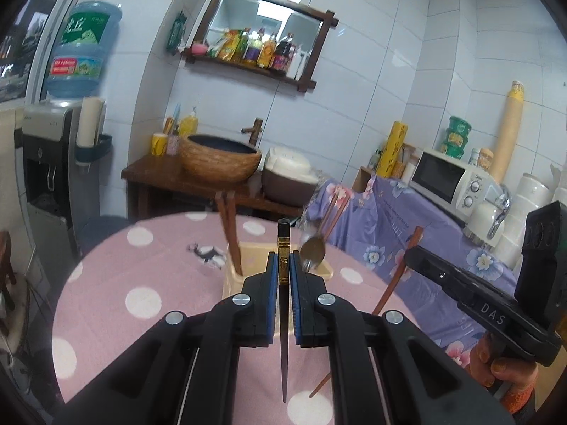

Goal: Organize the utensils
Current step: 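Carry both chopsticks over the holder and lower them in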

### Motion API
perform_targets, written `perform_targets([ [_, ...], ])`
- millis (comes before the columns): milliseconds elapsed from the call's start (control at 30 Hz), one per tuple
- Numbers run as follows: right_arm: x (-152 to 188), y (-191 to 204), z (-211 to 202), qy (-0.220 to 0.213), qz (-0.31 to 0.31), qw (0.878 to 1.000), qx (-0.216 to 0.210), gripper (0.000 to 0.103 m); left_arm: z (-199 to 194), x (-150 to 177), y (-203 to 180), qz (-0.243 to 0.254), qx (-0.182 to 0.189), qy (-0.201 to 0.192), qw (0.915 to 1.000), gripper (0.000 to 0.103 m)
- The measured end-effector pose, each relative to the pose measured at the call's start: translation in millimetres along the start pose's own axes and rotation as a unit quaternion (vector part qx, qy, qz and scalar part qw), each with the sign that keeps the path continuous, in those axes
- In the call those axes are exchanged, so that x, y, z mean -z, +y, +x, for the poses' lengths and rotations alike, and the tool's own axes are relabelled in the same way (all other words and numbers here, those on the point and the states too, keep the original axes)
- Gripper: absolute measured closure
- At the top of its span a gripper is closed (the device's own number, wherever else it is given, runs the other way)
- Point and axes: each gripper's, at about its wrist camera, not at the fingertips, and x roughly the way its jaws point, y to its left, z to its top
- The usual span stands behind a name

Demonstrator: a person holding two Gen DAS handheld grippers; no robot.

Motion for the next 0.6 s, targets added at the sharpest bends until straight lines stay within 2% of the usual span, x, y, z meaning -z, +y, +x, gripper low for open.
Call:
perform_targets([
  [100,-41.0,8.7,-5.1,-0.033,-0.018,0.999,0.000,0.095,-5.6,-36.1,-7.2,0.007,0.003,-0.026,0.9996,0.095],
  [233,-103.1,18.3,-3.9,-0.080,-0.039,0.996,0.020,0.095,-4.4,-94.4,-21.7,0.027,-0.036,-0.082,0.9956,0.095],
  [333,-131.9,17.2,7.8,-0.098,-0.031,0.994,0.044,0.095,13.6,-122.4,-26.1,0.027,-0.058,-0.091,0.9939,0.095],
  [467,-137.7,10.0,37.4,-0.090,-0.017,0.994,0.066,0.095,41.7,-123.0,-23.6,0.028,-0.083,-0.086,0.9925,0.095],
  [600,-104.6,0.6,72.3,-0.067,-0.014,0.994,0.081,0.095,72.5,-92.1,-12.9,0.023,-0.099,-0.061,0.9930,0.095],
])
